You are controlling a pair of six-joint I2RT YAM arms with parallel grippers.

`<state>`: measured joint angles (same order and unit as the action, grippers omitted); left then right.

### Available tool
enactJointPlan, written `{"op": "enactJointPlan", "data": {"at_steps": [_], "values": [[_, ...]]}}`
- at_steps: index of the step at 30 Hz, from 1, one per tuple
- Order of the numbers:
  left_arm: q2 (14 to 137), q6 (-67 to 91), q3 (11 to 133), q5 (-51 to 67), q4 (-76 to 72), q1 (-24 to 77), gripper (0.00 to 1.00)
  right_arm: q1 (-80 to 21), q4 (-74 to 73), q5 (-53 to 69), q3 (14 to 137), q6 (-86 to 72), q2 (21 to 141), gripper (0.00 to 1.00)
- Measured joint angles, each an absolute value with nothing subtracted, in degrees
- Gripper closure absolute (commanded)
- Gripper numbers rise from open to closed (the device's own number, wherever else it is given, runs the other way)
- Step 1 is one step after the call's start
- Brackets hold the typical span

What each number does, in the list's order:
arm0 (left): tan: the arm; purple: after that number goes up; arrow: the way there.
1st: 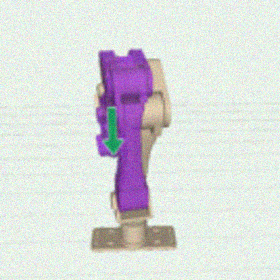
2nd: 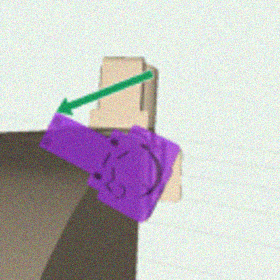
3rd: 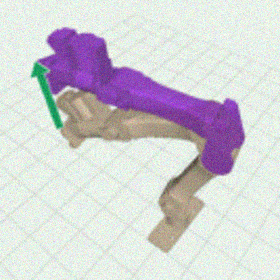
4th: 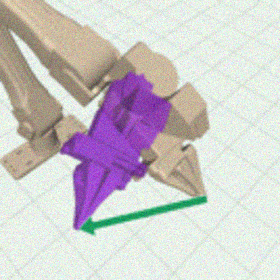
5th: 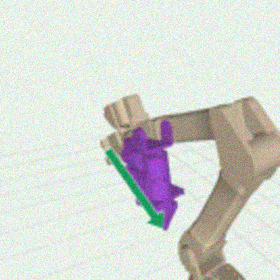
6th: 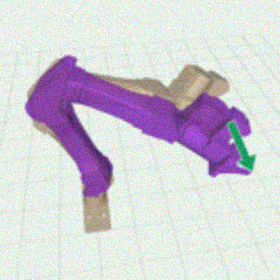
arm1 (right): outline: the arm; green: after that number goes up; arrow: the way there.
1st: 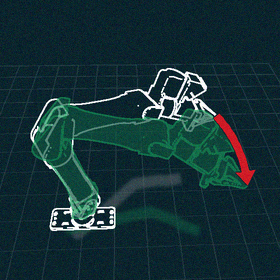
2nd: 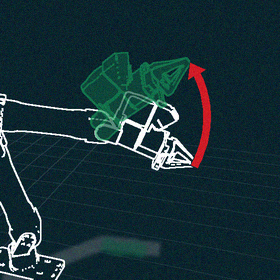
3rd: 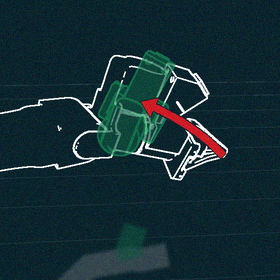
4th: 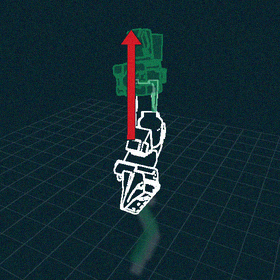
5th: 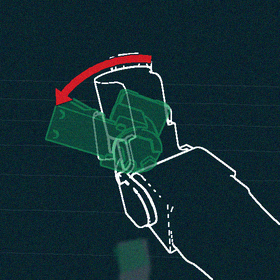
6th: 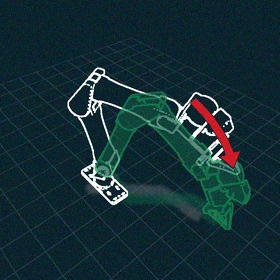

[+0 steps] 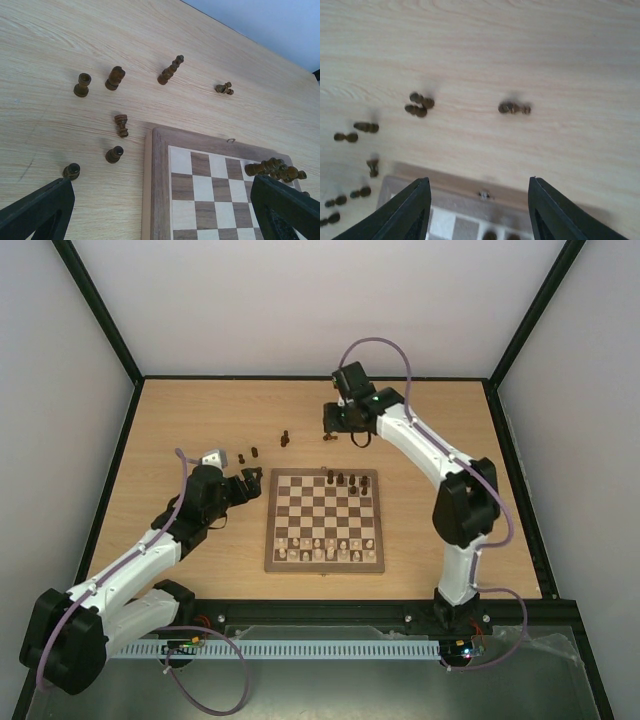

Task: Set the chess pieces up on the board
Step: Pick up the chess piece at the center of the board.

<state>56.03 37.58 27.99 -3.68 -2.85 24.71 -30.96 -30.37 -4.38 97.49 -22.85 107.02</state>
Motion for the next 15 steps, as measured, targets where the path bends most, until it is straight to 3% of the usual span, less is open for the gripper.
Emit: {"op": "enactJointPlan", "data": {"at_steps": [9,15], "values": [[56.01,37.58,27.99,-3.79,-2.26,24.71,0.00,-30.74,-34.41,-4.25,121.99,-20.53,127.02,0.51],[56.01,37.58,27.99,-3.92,-2.22,24.71,0.00,-30.72,-36.29,-6.61,125.25,-19.70,135.33,0.56]]}}
